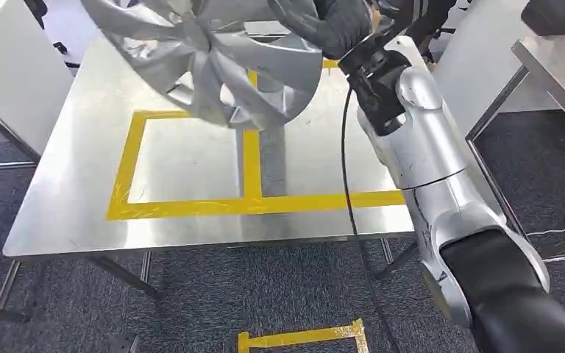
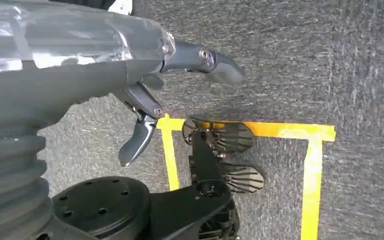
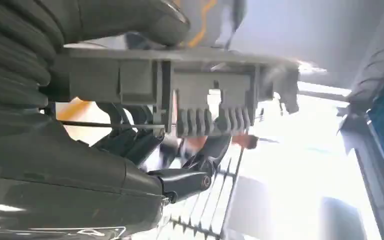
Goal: Take the parts from the cabinet and place them on the table.
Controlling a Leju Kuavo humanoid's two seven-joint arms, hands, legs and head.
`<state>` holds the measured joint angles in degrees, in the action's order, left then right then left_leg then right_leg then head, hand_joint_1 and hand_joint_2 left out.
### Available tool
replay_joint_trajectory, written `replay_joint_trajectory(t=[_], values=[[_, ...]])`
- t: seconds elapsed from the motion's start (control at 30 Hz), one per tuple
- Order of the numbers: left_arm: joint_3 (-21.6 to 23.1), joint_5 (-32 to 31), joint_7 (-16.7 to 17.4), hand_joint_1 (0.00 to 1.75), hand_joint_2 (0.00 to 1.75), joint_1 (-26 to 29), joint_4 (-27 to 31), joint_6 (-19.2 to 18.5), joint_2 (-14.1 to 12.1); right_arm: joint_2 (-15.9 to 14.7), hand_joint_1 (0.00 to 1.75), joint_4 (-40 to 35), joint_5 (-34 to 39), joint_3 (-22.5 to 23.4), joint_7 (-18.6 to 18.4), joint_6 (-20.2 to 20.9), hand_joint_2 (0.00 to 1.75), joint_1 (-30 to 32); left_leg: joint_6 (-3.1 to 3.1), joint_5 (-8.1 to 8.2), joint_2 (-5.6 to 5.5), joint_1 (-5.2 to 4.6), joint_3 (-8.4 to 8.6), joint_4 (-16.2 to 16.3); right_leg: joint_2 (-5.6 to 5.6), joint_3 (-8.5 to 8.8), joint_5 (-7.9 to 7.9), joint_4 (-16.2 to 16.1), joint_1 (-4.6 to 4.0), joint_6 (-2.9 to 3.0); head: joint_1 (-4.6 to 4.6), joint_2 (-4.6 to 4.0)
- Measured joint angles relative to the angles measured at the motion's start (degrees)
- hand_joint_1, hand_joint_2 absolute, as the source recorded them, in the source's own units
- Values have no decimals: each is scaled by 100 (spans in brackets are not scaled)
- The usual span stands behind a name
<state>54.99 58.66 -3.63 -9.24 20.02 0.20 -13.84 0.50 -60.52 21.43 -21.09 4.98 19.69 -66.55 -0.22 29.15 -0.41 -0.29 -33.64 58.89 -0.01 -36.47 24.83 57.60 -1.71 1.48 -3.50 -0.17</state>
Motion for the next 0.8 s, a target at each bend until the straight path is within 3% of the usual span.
replay_joint_trajectory(t=[0.1, 0.17, 0.33, 0.5, 0.8], values=[[-28, 2, 2, 0, 175, -5, -2, 26, 7, -37, 175, 0, -123, 2, 4, -63, 175, -198, 0, 1, 5, -3, 0, 0, 2, 0, 0, 0, 2, 1, 4, 0], [-37, 0, 26, 0, 175, -4, -2, 44, 7, -52, 175, 0, -575, -7, 155, -205, 175, -310, 0, 1, 6, -3, 0, 0, 2, 0, 0, 0, 2, 1, 2, 0], [-85, -173, 50, 0, 175, -5, -11, -96, 7, -46, 175, 96, -3028, -151, 733, -872, 175, -836, 1, 1, 19, -4, -8, 0, -2, -1, 0, 0, 4, 1, 0, 0], [-125, -442, -22, 0, 175, -13, -66, -358, 7, 220, 175, 759, -4892, -463, 1293, -999, 175, -2002, 16, 12, 96, -11, -5, -4, 19, -6, 1, 1, 8, 1, 0, 0], [-164, -538, -79, 0, 175, -47, -146, -474, 17, 850, 175, 2131, -5455, -1016, 1513, -887, 175, -3293, 19, 15, 119, -9, 7, -7, 38, -7, 1, 3, 4, 2, 17, 0]])
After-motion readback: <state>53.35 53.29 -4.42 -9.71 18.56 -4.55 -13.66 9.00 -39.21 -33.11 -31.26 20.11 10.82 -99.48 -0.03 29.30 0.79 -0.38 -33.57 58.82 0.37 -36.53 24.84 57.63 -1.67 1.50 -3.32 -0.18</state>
